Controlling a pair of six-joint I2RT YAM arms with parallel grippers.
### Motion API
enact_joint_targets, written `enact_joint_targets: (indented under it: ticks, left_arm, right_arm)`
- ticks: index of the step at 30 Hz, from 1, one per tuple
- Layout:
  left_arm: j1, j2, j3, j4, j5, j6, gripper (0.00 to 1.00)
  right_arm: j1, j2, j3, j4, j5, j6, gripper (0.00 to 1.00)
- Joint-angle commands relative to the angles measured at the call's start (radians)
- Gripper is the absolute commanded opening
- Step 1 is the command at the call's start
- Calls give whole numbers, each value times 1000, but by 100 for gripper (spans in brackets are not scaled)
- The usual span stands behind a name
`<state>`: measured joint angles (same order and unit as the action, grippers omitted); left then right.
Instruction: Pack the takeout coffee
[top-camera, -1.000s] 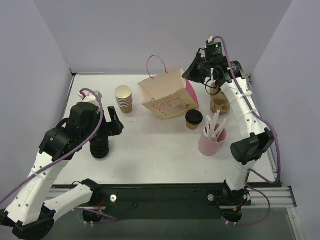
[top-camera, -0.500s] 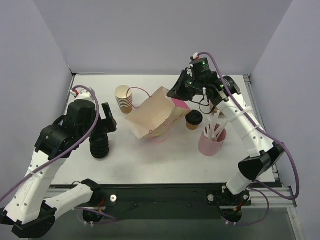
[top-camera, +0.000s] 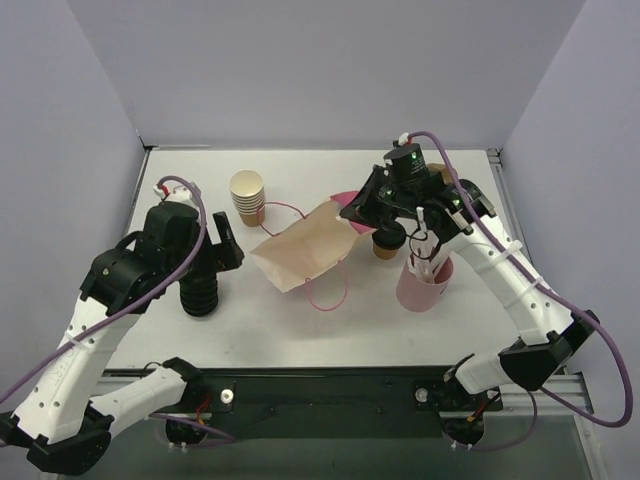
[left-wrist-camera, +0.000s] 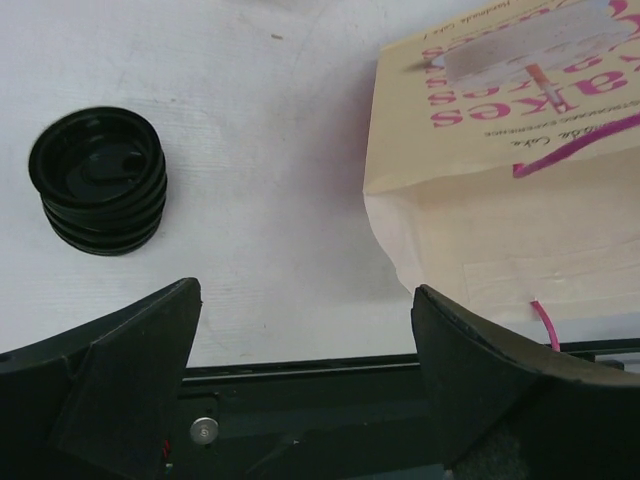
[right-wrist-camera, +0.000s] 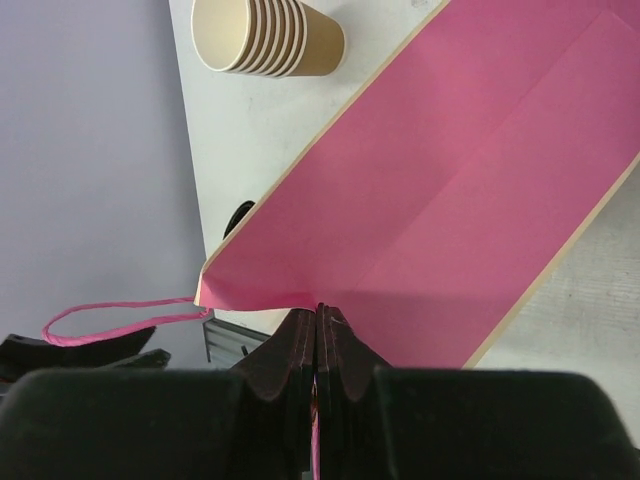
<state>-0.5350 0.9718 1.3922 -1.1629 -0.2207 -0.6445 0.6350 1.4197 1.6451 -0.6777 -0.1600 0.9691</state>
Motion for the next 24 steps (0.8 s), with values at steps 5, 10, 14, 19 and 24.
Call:
enact_joint_targets:
  ticks: [5, 10, 14, 19, 24]
  left_arm:
    - [1, -74, -244, 234, 133, -132, 90]
    - [1, -101, -395, 408, 188, -201, 82]
    - [1, -70, -438, 525, 182, -205, 82]
    - [3, -64, -389, 531, 132, -182, 82]
    - [1, -119, -349, 496, 72, -193, 81]
  right_arm:
    - [0, 54, 91, 4, 5, 3, 0]
    - [0, 59, 87, 4, -9, -7, 0]
    - [-1, 64, 91, 4, -18, -17, 0]
    - [-1, 62, 87, 4, -23, -18, 0]
    - [-3, 53, 67, 3, -21, -15, 0]
